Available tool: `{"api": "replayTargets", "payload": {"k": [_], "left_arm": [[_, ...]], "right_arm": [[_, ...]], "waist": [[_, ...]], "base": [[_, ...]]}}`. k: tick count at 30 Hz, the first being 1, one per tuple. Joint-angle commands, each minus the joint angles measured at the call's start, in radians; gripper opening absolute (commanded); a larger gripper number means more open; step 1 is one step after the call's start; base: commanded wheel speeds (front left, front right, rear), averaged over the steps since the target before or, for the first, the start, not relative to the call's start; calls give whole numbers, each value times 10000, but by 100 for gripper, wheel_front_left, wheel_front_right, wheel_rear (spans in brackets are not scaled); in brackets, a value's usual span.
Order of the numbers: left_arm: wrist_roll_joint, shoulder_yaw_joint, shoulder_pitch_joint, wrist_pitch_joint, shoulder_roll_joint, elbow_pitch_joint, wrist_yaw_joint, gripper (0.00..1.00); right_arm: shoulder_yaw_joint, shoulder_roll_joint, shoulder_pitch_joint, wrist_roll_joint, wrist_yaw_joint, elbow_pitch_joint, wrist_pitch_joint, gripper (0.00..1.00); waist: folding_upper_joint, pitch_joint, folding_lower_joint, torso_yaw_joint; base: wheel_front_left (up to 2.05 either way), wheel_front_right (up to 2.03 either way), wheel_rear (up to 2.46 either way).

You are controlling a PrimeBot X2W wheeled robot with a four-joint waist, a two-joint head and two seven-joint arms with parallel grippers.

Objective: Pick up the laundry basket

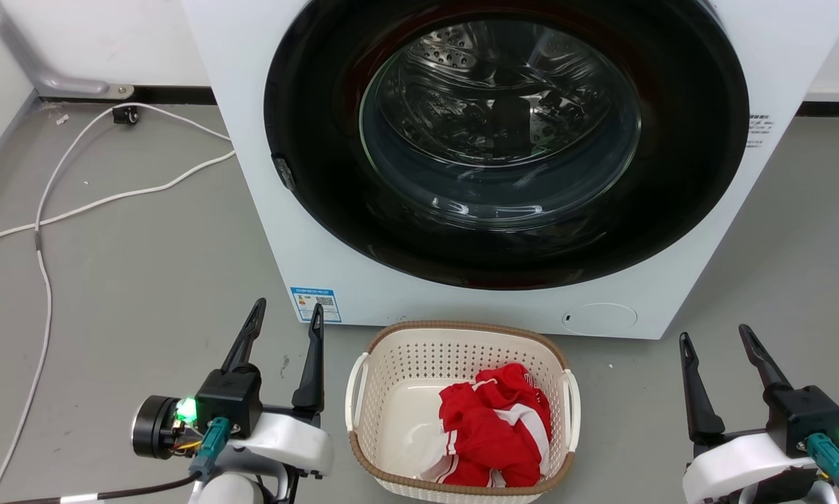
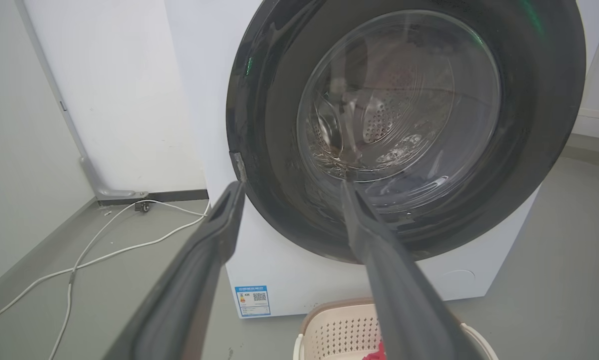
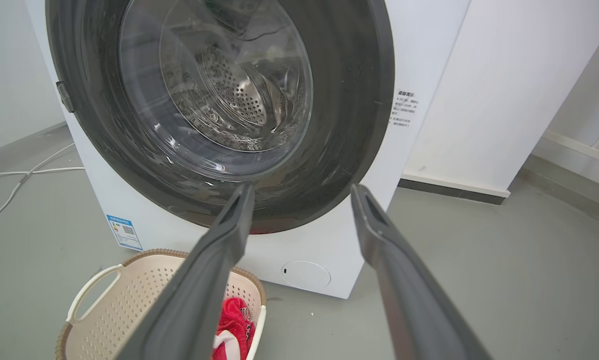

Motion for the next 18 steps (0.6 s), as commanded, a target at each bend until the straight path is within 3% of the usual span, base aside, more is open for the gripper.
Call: {"api": "replayTargets", "payload": {"k": [1,18], "left_arm": [[-12,21,49,-75,0,13,-38,100],[19,210,-235,-75,-64,77,-151,100]], "right_arm": [[-18,20,-33,95,-6,48,-61,100],[-107,20,-344,131,-6,345,-76,100]], "waist": [[0,9,0,13],[0,281,0,28]], "base": [[0,0,0],[0,0,0]]}}
